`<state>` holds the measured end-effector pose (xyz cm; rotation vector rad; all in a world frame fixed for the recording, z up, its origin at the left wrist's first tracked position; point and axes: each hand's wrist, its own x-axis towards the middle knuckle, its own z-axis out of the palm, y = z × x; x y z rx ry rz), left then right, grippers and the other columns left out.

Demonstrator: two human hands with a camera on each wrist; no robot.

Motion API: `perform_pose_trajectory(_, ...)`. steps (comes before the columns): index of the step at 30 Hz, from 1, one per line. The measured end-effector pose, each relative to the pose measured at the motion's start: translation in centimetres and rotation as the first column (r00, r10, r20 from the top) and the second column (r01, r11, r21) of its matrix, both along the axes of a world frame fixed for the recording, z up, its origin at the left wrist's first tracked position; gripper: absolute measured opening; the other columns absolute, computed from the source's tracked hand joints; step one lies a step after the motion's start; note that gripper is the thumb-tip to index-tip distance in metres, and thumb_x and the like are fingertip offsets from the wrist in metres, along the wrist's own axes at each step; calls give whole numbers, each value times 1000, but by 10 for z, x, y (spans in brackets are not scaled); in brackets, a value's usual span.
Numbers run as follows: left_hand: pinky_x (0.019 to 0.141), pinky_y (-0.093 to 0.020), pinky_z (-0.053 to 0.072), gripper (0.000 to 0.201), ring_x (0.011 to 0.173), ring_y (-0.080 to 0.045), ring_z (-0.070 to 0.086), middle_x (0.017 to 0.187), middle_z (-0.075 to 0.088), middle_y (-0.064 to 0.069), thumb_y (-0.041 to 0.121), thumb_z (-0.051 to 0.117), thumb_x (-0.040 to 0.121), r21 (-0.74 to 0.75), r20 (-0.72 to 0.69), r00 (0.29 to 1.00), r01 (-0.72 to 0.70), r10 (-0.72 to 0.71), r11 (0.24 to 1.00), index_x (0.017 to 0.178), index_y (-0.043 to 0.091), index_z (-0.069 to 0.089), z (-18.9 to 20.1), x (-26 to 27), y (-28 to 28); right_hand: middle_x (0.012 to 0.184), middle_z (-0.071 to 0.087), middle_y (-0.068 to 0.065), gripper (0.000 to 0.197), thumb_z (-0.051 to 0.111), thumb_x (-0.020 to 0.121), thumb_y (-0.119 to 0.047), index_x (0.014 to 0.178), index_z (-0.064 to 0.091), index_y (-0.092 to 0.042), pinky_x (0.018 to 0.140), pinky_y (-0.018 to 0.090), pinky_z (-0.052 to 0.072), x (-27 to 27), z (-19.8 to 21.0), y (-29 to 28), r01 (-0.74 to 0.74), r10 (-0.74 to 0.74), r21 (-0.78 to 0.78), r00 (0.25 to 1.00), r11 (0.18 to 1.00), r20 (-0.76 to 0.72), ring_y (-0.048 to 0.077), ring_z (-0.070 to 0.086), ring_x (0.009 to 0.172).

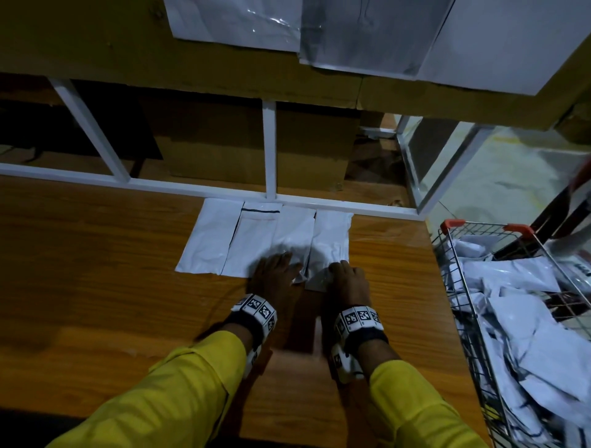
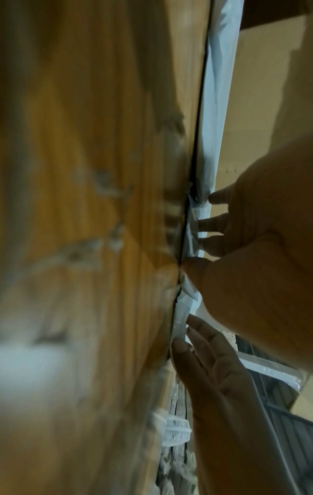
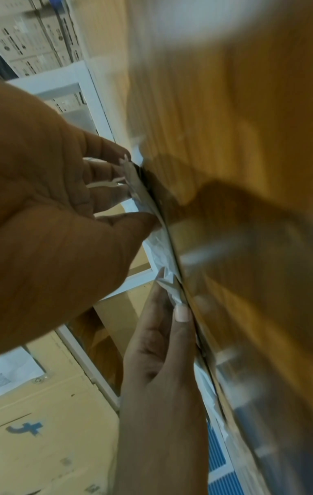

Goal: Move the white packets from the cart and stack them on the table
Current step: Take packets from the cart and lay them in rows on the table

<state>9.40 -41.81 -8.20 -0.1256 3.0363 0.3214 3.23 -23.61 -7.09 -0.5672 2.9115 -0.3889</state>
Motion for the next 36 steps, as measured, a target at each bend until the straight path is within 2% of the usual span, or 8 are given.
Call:
perform_pose_trajectory(8, 123, -49, 11, 59, 150, -27, 21, 165, 23, -2, 53, 45, 99, 3, -28, 1000, -6, 6, 1000, 153, 30, 37, -3, -7, -3, 135, 51, 5, 41, 61, 92, -15, 133, 52, -18, 93, 45, 48, -10, 5, -5, 3, -4, 21, 998, 1000, 56, 31, 47, 116)
perform_pose_trajectory(14, 121, -46, 19, 71, 145, -29, 33, 159, 36, -6, 57, 25, 88, 54, -102, 995, 11, -5, 998, 145, 23, 51, 4, -8, -3, 141, 48, 4, 46, 60, 93, -21, 137, 47, -20, 96, 43, 46, -10, 6, -7, -1, -3, 66, 998, 998, 59, 30, 46, 119)
perform_pose_trajectory(18, 115, -48, 33, 60, 137, -33, 46, 149, 50, -9, 40, 69, 77, 85, -198, 980, 18, -1, 996, 132, 17, 64, 2, -9, -2, 150, 40, 8, 54, 60, 93, -22, 144, 43, -19, 101, 44, 44, -9, 10, -2, 39, -41, 22, 997, 999, 65, 33, 45, 124)
perform_pose_trajectory(22, 116, -50, 32, 53, 142, -29, 40, 153, 46, -4, 24, 66, 82, 92, -193, 980, -30, 48, 995, 134, 22, 61, 16, -19, 19, 140, 49, 8, 53, 63, 89, -16, 140, 48, -19, 96, 45, 46, -7, 18, 10, 108, -106, -70, 994, 992, 29, 32, 50, 116)
perform_pose_trajectory(27, 114, -47, 33, 53, 138, -31, 42, 156, 42, -6, 16, 60, 85, 123, -208, 977, 70, -43, 990, 138, 20, 59, 38, -41, 58, 135, 51, 10, 50, 70, 85, -19, 132, 54, -16, 95, 48, 46, -8, 31, 52, 189, -187, -88, 982, 978, 29, 36, 51, 117)
perform_pose_trajectory(32, 116, -49, 31, 64, 143, -27, 35, 159, 35, -4, 56, 34, 89, 80, -126, 978, 180, -169, 980, 142, 26, 52, 57, -68, 128, 147, 43, 12, 43, 52, 97, -31, 137, 47, -15, 106, 49, 41, -11, 47, 124, 344, -345, -58, 939, 937, 9, 37, 44, 130)
perform_pose_trajectory(34, 116, -49, 30, 51, 145, -28, 32, 161, 32, -2, 41, 43, 93, 70, -125, 967, 231, -221, 970, 143, 29, 49, 54, -79, 161, 141, 49, 15, 47, 38, 97, -41, 132, 51, -13, 103, 49, 43, -9, 50, 162, 401, -405, -77, 913, 913, -40, 39, 49, 123)
perform_pose_trajectory(36, 117, -49, 27, 53, 146, -30, 31, 162, 30, -2, 23, 47, 92, 85, -132, 958, 268, -256, 960, 144, 32, 46, 53, -87, 198, 135, 53, 20, 52, 43, 91, -44, 130, 55, -11, 97, 51, 45, -7, 49, 202, 493, -500, -116, 864, 862, -50, 43, 53, 115)
